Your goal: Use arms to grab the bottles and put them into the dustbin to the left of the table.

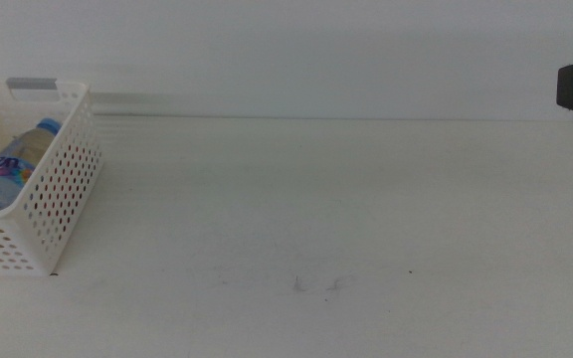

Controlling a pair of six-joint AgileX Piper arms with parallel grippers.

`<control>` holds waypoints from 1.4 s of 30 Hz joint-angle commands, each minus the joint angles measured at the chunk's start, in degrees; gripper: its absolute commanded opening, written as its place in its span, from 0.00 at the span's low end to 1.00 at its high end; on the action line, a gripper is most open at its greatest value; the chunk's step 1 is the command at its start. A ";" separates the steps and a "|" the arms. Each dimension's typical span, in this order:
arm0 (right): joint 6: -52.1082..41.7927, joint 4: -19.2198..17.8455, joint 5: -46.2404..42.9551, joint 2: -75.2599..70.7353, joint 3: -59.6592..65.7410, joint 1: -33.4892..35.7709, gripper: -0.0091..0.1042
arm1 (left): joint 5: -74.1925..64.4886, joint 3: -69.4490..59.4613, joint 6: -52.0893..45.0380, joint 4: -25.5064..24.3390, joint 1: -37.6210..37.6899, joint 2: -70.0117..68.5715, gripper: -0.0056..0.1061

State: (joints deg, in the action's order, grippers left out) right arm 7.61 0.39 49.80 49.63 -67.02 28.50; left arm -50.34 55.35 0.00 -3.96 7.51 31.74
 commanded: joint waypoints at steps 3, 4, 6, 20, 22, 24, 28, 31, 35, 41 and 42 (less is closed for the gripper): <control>0.03 -0.39 -0.50 -0.20 0.13 0.16 0.86 | 2.62 -0.38 0.51 -0.11 0.44 -0.16 0.89; 0.03 -0.39 -0.50 -0.20 0.13 0.16 0.86 | 2.62 -0.38 0.51 -0.11 0.44 -0.16 0.89; 0.03 -0.39 -0.50 -0.20 0.13 0.16 0.86 | 2.62 -0.38 0.51 -0.11 0.44 -0.16 0.89; 0.13 4.50 -32.28 -13.01 24.34 -3.99 0.86 | 21.79 -17.10 0.00 -2.74 -0.83 -7.61 0.89; 0.13 4.50 -39.20 -18.21 32.60 -7.78 0.86 | 29.57 -25.80 0.00 -2.00 -1.73 -11.75 0.89; 0.13 4.50 -40.75 -23.97 40.16 -12.56 0.86 | 32.88 -33.87 0.00 0.05 -2.32 -16.05 0.89; 0.13 3.86 -40.34 -35.06 52.70 -20.49 0.86 | 32.77 -45.15 0.00 6.52 -3.02 -24.84 0.89; 0.13 3.86 -40.34 -41.96 60.85 -24.26 0.86 | 33.00 -50.41 0.00 6.37 -3.02 -29.53 0.89; 0.13 1.17 -40.34 -48.70 67.02 -26.32 0.86 | 33.40 -54.46 0.00 6.62 -3.02 -31.74 0.89; 0.13 -4.13 -36.62 -49.63 67.02 -26.30 0.86 | 36.72 -55.35 0.00 9.45 -3.02 -31.74 0.89; 0.13 -4.13 -36.65 -49.63 67.02 -26.30 0.86 | 37.62 -55.35 0.00 9.91 -3.02 -31.74 0.89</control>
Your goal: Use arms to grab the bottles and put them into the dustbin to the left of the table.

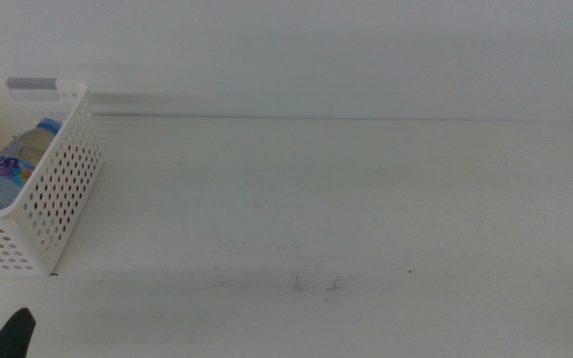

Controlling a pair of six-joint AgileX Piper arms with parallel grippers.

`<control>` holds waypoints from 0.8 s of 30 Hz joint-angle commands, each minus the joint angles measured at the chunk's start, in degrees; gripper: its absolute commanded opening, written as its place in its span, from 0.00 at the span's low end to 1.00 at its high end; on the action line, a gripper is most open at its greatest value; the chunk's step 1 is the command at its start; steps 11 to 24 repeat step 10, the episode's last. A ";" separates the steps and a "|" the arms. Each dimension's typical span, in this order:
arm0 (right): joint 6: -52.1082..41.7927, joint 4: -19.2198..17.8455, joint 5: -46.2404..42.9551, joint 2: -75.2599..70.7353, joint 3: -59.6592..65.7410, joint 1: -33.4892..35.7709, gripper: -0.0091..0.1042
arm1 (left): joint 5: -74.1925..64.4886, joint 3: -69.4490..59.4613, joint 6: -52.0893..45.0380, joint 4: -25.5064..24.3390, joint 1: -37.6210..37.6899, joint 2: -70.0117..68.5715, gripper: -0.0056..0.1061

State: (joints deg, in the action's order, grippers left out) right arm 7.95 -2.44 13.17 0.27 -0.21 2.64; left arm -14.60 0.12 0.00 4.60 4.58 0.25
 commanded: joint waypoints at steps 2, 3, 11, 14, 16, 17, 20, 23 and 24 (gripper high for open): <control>-0.21 -1.30 -0.02 -0.27 0.21 -0.45 0.86 | 3.21 -0.12 0.00 1.53 -0.09 -0.25 0.89; -0.21 -1.30 -0.02 -0.27 0.21 -0.45 0.86 | 3.62 -0.12 0.00 1.53 -0.09 -0.25 0.89; -0.21 -1.30 -0.02 -0.27 0.21 -0.45 0.86 | 3.73 -0.12 0.00 1.20 -0.09 -0.25 0.89; -0.21 -1.30 -0.02 -0.27 0.21 -0.45 0.86 | 3.73 -0.12 0.00 1.20 -0.09 -0.25 0.89; -0.21 -1.30 -0.02 -0.27 0.21 -0.45 0.86 | 3.73 -0.12 0.00 1.20 -0.09 -0.25 0.89; -0.21 -1.30 -0.02 -0.27 0.21 -0.45 0.86 | 3.73 -0.12 0.00 1.20 -0.09 -0.25 0.89; -0.21 -1.30 -0.02 -0.27 0.21 -0.45 0.86 | 3.73 -0.12 0.00 1.20 -0.09 -0.25 0.89; -0.21 -1.30 -0.02 -0.27 0.21 -0.45 0.86 | 3.73 -0.12 0.00 1.20 -0.09 -0.25 0.89; -0.21 -1.30 -0.02 -0.27 0.21 -0.45 0.86 | 3.73 -0.12 0.00 1.20 -0.09 -0.25 0.89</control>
